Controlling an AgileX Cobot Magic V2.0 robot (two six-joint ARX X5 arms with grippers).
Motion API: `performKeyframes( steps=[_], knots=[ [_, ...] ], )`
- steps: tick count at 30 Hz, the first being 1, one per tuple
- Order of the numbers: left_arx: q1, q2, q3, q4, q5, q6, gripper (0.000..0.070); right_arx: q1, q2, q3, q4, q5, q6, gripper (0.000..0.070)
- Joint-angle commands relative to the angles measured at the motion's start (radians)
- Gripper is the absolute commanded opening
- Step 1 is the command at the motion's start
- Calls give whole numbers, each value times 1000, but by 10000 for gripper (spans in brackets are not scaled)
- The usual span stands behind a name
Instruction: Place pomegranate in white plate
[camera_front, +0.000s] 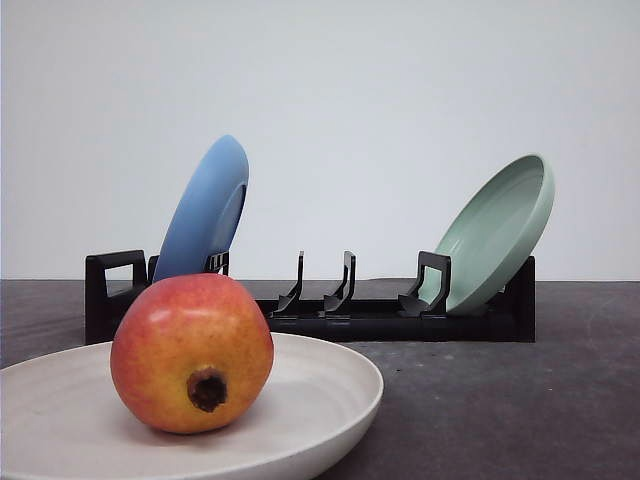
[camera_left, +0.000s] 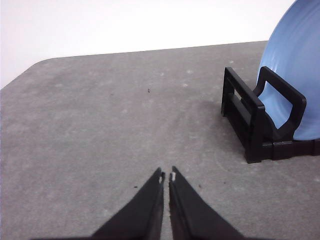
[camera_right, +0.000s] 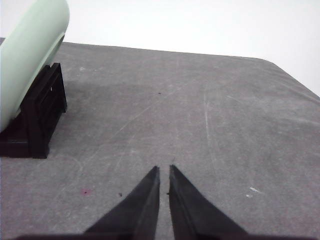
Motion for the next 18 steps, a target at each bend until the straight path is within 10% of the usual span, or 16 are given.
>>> performKeyframes(
  steps=[1, 18],
  knots=[
    [1, -1, -10, -5, -4, -3, 0, -2, -2, -7, 10, 1, 12, 33],
    [1, -1, -10, -5, -4, -3, 0, -2, -2, -7, 10, 1, 12, 33]
  ],
)
